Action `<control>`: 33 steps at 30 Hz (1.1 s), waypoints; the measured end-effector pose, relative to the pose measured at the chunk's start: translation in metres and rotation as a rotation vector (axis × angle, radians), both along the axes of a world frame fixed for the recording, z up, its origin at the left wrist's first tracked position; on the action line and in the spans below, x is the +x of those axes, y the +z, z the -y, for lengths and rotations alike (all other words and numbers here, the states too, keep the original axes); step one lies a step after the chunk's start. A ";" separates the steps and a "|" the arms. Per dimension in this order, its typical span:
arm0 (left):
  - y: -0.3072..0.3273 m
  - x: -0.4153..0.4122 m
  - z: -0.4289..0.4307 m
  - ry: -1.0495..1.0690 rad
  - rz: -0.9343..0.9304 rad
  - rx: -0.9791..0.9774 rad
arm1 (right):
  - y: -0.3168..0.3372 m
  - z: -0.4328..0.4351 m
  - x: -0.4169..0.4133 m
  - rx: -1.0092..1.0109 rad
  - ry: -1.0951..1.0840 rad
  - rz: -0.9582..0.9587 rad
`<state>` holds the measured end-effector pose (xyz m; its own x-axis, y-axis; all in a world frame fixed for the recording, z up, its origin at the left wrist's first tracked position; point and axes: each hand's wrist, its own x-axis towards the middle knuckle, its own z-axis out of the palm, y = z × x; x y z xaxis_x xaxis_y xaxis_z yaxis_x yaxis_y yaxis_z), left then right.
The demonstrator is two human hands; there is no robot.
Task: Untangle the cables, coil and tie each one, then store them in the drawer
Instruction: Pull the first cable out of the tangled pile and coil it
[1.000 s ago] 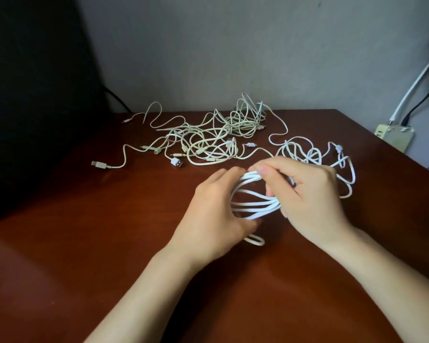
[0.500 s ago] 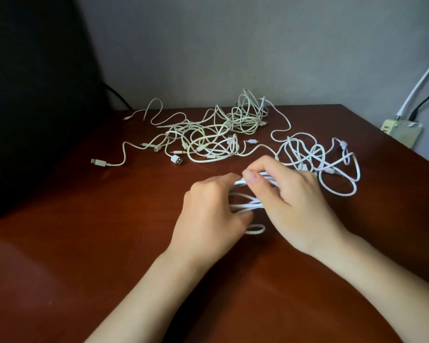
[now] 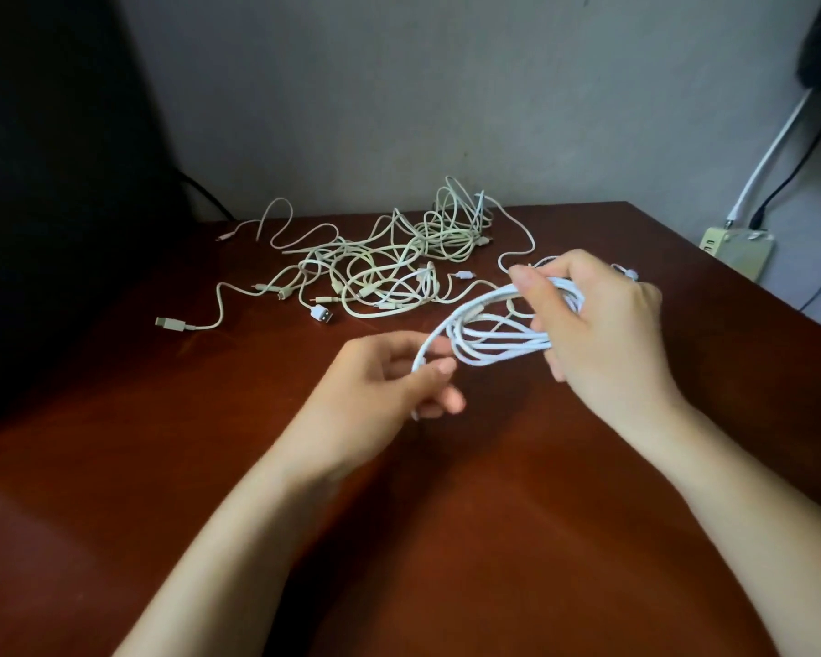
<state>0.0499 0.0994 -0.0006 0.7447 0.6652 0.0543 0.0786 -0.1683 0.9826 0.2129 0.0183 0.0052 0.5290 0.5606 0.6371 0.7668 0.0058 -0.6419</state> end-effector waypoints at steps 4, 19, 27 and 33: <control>0.010 -0.010 -0.010 0.076 0.037 0.152 | 0.005 0.002 0.006 -0.150 0.012 -0.065; -0.014 -0.002 -0.021 0.333 0.101 0.614 | 0.017 0.007 -0.024 0.172 0.367 -0.517; -0.023 0.010 0.004 0.120 0.004 1.025 | 0.009 -0.001 0.000 0.174 0.060 -0.499; -0.029 0.025 0.024 0.084 -0.025 1.368 | 0.004 -0.008 0.008 0.157 0.011 -0.645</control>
